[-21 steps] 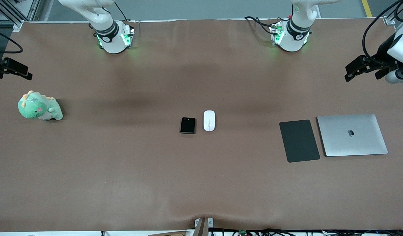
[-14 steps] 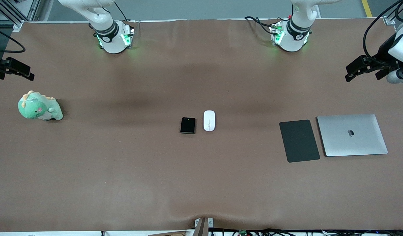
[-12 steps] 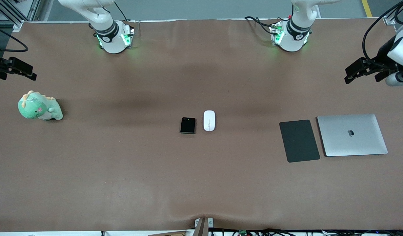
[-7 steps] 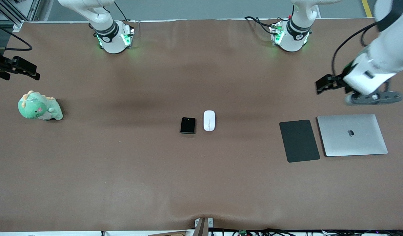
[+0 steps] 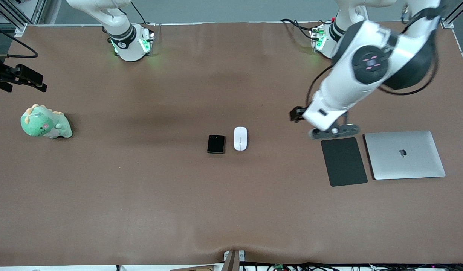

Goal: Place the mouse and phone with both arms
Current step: 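Reach the left gripper over the white mouse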

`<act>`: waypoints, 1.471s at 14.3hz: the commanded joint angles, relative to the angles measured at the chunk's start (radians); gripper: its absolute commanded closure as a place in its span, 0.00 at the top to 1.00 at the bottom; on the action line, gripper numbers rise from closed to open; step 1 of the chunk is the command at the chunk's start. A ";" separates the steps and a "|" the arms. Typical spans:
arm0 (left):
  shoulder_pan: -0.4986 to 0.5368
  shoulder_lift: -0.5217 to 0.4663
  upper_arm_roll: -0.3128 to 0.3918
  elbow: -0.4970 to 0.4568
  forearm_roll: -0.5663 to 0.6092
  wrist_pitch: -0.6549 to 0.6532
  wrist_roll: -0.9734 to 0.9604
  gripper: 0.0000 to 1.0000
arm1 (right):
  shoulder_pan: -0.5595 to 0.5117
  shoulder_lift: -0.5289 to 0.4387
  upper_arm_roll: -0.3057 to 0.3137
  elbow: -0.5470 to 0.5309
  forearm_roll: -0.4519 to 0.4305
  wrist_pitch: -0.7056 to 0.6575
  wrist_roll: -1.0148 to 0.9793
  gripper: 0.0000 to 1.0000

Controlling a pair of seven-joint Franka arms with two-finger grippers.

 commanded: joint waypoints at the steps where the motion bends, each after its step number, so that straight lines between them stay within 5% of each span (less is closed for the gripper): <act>1: -0.062 0.080 -0.002 0.022 0.017 0.085 -0.067 1.00 | 0.010 -0.008 0.001 0.004 -0.022 0.000 0.002 1.00; 12: -0.234 0.384 0.008 -0.007 0.111 0.444 -0.161 0.98 | 0.000 0.002 -0.001 0.009 -0.019 0.003 -0.004 1.00; 21: -0.291 0.481 0.012 -0.007 0.146 0.540 -0.205 0.85 | 0.008 0.002 -0.001 0.009 -0.020 -0.001 0.002 1.00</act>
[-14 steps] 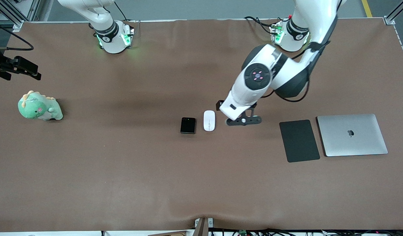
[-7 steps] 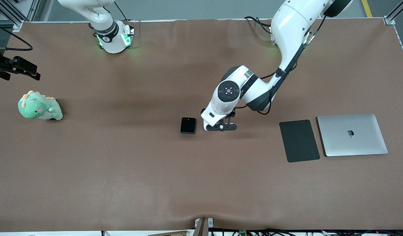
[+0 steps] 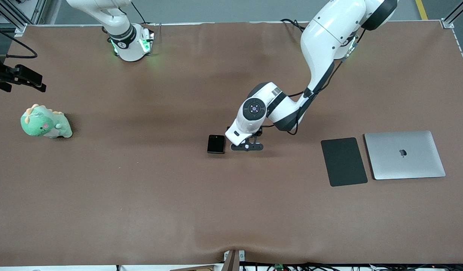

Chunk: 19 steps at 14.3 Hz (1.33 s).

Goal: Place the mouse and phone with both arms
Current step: 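Reach the left gripper over the white mouse, then lower the left gripper and grasp the white mouse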

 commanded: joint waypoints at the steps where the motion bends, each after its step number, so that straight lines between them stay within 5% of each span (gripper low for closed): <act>1: -0.024 0.029 0.010 0.006 0.067 0.034 -0.059 0.85 | 0.008 0.002 0.003 0.009 -0.018 -0.001 0.002 1.00; 7: -0.027 0.074 0.011 0.017 0.101 0.085 -0.102 0.77 | 0.003 0.000 0.003 0.009 -0.019 -0.010 0.001 1.00; 9: -0.031 0.074 0.011 0.018 0.101 0.086 -0.107 0.58 | -0.002 0.003 0.003 0.009 -0.019 -0.002 0.002 1.00; 11: -0.031 0.069 0.011 0.018 0.107 0.086 -0.105 0.28 | -0.003 0.002 0.003 0.007 -0.019 -0.008 -0.002 1.00; 12: -0.028 0.066 0.013 0.020 0.107 0.086 -0.104 0.23 | -0.003 0.002 0.003 0.007 -0.019 -0.013 -0.005 1.00; 19: 0.059 -0.023 0.022 0.020 0.180 0.041 -0.090 0.12 | 0.000 0.002 0.000 0.012 -0.018 -0.015 0.002 1.00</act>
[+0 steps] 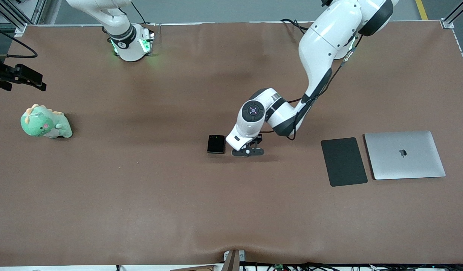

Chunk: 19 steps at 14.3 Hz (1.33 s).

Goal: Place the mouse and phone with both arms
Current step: 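Lower the left gripper and grasp the white mouse, then carry the mouse with the left gripper over the grey mouse pad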

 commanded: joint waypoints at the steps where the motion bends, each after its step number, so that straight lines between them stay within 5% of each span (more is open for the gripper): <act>1: 0.052 -0.066 -0.001 -0.016 0.050 -0.034 -0.004 0.11 | 0.000 0.003 0.003 0.013 -0.015 -0.003 0.002 1.00; 9: 0.284 -0.185 -0.014 -0.033 0.039 -0.216 0.267 0.11 | -0.012 0.006 0.003 0.013 -0.017 -0.003 0.001 1.00; 19: 0.531 -0.254 -0.014 -0.194 0.041 -0.212 0.522 0.11 | -0.015 0.040 0.001 0.013 -0.015 -0.015 -0.009 1.00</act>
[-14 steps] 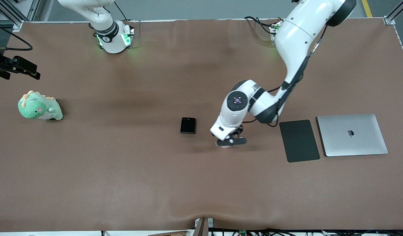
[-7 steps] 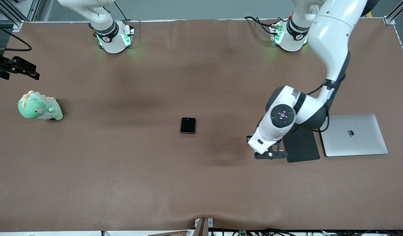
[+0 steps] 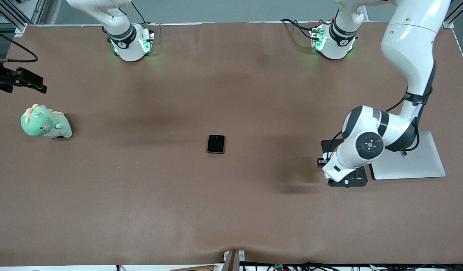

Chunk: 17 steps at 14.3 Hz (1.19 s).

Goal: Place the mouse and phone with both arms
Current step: 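Carry the mouse with the left gripper over the grey mouse pad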

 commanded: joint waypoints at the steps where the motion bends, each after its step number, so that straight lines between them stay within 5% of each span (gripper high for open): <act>1: 0.045 -0.051 -0.014 -0.072 0.014 0.014 0.020 0.11 | -0.013 0.043 0.006 0.014 -0.016 -0.012 -0.007 1.00; 17: 0.205 0.010 -0.023 -0.216 0.005 0.277 0.141 0.13 | 0.078 0.245 0.012 -0.008 0.044 0.079 0.103 1.00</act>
